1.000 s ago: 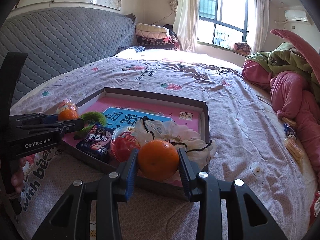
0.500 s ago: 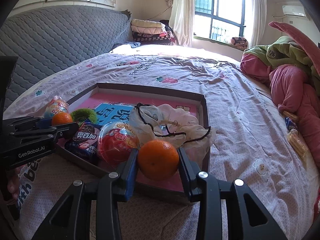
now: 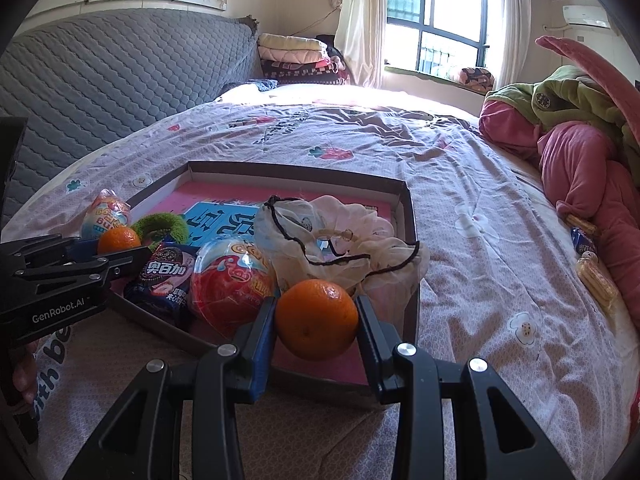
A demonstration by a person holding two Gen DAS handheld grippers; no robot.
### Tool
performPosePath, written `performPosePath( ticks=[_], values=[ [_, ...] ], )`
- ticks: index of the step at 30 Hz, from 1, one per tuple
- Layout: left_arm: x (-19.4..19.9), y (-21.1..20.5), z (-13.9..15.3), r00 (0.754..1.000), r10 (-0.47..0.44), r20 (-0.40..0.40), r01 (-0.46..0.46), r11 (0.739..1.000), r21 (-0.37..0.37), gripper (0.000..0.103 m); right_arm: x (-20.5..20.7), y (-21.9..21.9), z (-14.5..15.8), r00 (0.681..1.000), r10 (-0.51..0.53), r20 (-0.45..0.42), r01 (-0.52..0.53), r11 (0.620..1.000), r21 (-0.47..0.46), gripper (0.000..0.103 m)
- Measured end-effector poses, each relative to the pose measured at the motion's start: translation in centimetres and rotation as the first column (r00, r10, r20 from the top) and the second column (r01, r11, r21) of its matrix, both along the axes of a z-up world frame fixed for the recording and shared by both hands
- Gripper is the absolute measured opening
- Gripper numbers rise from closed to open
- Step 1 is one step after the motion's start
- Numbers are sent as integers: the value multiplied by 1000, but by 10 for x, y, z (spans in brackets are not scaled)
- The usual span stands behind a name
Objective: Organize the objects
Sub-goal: 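Carry the orange over the tray with the left gripper while the right carries its orange, then lower both oranges into the tray and open both grippers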
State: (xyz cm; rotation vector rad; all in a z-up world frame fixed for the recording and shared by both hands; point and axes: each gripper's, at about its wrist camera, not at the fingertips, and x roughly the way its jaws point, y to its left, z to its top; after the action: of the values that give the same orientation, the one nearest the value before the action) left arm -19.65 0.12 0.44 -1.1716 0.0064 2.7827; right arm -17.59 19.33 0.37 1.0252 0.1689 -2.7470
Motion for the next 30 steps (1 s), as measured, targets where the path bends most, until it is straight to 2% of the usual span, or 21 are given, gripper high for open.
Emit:
performPosePath(
  ticks=[10,30],
  values=[
    [0,3,-3,1000,9,6,-9,999,-35,40,0,1,0,1000,-1,2,1,1000,0,39],
    [5,2,-3,1000,1,20,-1,1000,-18,42,3,2,1,1000,-12,8,12,1000,-5,39]
  ],
)
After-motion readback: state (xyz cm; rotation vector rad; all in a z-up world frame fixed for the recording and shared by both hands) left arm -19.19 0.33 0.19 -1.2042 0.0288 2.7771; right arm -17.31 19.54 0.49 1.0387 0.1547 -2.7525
